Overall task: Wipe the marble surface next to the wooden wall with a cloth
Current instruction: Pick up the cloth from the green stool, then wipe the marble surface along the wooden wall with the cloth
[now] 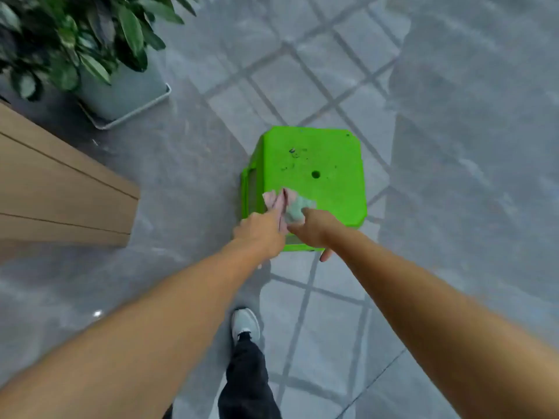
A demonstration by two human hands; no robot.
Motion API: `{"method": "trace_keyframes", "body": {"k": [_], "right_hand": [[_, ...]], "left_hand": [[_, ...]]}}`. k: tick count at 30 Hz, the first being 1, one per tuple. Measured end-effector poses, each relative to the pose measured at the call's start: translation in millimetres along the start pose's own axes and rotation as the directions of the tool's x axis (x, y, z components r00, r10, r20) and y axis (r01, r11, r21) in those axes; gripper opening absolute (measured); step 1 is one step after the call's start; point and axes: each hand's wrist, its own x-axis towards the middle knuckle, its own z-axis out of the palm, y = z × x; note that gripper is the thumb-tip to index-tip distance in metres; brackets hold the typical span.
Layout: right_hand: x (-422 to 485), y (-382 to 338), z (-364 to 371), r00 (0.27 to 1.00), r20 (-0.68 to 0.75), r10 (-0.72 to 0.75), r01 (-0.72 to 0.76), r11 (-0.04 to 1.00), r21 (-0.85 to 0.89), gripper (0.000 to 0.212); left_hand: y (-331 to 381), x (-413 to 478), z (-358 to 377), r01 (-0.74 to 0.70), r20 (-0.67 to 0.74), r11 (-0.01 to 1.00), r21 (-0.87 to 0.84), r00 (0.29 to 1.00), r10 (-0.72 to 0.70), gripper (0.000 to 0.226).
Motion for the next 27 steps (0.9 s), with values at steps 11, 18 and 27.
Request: {"method": "trace_keyframes", "body": {"k": [11,18,27], "right_hand": [[115,47,146,0.571,-0.783,-0.247,0.371,0.928,-0.021,0.025],[131,3,344,0.856,-0.137,-0.499,0.495,0.867,-0.059,0.022],[325,-113,540,0.728,0.052,-0.683,0.677,0.707,-0.205,0.03]], "left_hand": [[-77,112,133,-0.442,-0.584,0.595,-0.671,0.81,-0.058,0.02],[-289,76,208,-0.02,-0.086,0.122,-0.992,0.816,-0.572,0.007],[-516,227,229,-0.165,-0.046,-0.109,-0.98,0.726,-0.686,0.013]]}}
